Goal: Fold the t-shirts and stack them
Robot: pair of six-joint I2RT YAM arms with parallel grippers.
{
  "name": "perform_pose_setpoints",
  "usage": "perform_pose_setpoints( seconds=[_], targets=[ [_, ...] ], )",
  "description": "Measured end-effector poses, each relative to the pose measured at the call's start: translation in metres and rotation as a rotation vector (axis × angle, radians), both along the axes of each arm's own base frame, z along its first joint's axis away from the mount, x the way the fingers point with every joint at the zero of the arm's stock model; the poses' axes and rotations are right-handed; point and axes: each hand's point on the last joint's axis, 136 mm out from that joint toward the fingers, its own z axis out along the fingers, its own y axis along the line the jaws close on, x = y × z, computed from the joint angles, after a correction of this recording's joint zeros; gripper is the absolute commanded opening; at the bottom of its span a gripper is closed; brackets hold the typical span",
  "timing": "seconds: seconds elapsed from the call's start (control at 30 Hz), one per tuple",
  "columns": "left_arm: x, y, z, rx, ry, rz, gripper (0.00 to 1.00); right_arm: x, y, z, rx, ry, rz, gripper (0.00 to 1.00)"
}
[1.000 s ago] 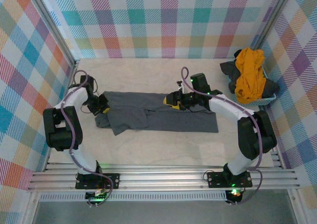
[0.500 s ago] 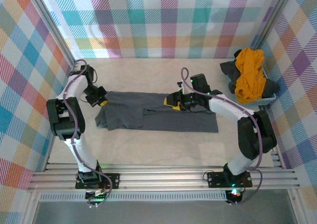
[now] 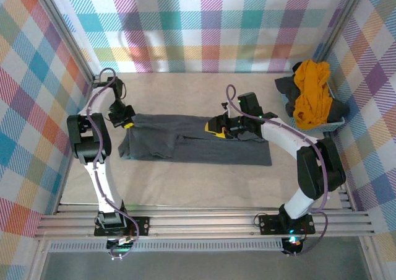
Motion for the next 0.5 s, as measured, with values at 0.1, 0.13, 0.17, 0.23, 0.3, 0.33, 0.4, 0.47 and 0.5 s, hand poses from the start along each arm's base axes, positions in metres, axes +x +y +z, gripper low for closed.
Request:
perform_pose_setpoints(
  seconds=[0.1, 0.13, 0.17, 0.23, 0.3, 0.33, 0.4, 0.47, 0.5],
  targets=[
    [0.006, 0.001, 0.001, 0.082, -0.003, -0.045, 0.43, 0.003, -0.006, -0.008, -0.046, 0.004, -0.031, 0.52],
    [0.007, 0.001, 0.001, 0.120, -0.002, -0.059, 0.51, 0.004, -0.010, -0.012, -0.073, 0.010, -0.048, 0.52],
    [0.007, 0.003, 0.002, 0.163, 0.002, -0.066, 0.55, 0.006, -0.015, -0.016, -0.101, 0.019, -0.066, 0.51],
    [0.005, 0.000, 0.005, 0.237, 0.003, -0.081, 0.55, 0.010, -0.025, -0.023, -0.152, 0.029, -0.105, 0.51],
    [-0.001, -0.010, 0.010, 0.275, -0.007, -0.087, 0.47, 0.018, -0.040, -0.029, -0.199, 0.035, -0.156, 0.50],
    [-0.006, -0.018, 0.015, 0.273, -0.017, -0.082, 0.41, 0.023, -0.050, -0.032, -0.225, 0.043, -0.189, 0.49],
    [-0.018, -0.035, 0.023, 0.218, -0.044, -0.049, 0.29, 0.035, -0.073, -0.040, -0.276, 0.060, -0.252, 0.47],
    [-0.031, -0.058, 0.029, 0.123, -0.070, -0.006, 0.25, 0.052, -0.098, -0.049, -0.336, 0.083, -0.323, 0.46],
    [-0.036, -0.067, 0.029, 0.078, -0.076, 0.023, 0.23, 0.059, -0.109, -0.055, -0.363, 0.094, -0.351, 0.46]
  ],
)
